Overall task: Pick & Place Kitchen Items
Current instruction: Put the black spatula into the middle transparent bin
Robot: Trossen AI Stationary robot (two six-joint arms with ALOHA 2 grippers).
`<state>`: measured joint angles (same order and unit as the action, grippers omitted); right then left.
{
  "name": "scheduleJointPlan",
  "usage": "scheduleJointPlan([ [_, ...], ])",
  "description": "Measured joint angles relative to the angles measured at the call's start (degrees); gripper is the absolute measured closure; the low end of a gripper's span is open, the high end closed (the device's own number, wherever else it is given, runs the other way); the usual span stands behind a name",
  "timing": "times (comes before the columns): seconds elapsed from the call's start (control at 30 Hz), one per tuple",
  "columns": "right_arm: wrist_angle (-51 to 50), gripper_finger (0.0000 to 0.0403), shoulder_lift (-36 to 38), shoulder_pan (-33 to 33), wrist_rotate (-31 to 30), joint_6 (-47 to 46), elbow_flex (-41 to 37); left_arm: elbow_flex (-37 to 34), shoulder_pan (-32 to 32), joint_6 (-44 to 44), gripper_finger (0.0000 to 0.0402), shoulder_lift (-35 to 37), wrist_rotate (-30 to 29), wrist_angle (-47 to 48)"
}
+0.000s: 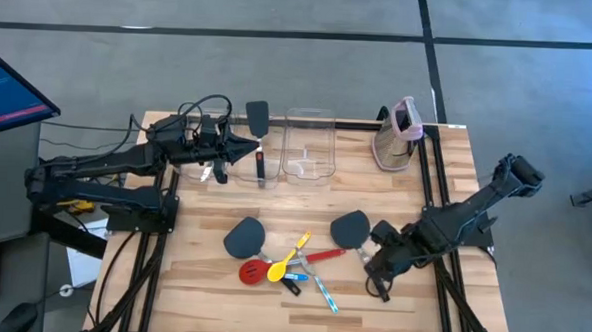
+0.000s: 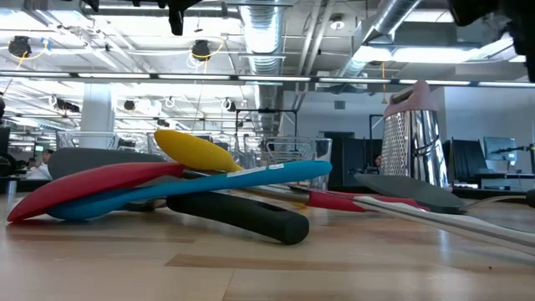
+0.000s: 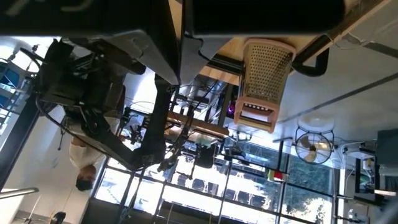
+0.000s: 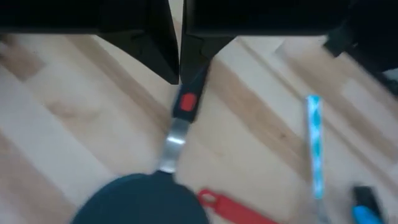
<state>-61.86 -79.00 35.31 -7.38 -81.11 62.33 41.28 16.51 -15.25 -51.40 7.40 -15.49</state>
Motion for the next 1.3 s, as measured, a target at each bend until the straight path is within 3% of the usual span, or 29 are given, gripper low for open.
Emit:
scheduleJointPlan([
  [0.17,-2.0,0.0376,-1.8,0.6,0.3,-5.7,0.0,0.0,0.0,0.0,0.0400,0.0,0.0,0.0],
  [0.5,0.1,0.0214,-8.4,0.6,3.8,-4.2,0.0,0.0,0.0,0.0,0.0400,0.0,0.0,0.0],
  [0.6,0.6,0.0185,-10.8,0.6,5.0,-3.2,0.0,0.0,0.0,0.0,0.0400,0.0,0.0,0.0],
  [0.77,3.2,0.0179,-14.4,0.5,5.9,-1.4,0.0,0.0,0.0,0.0,0.0400,0.0,0.0,0.0],
  [1.3,9.6,0.0221,-21.6,-3.7,8.6,4.7,-2.4,0.0,0.0,0.0,0.0400,0.0,1.1,0.0],
])
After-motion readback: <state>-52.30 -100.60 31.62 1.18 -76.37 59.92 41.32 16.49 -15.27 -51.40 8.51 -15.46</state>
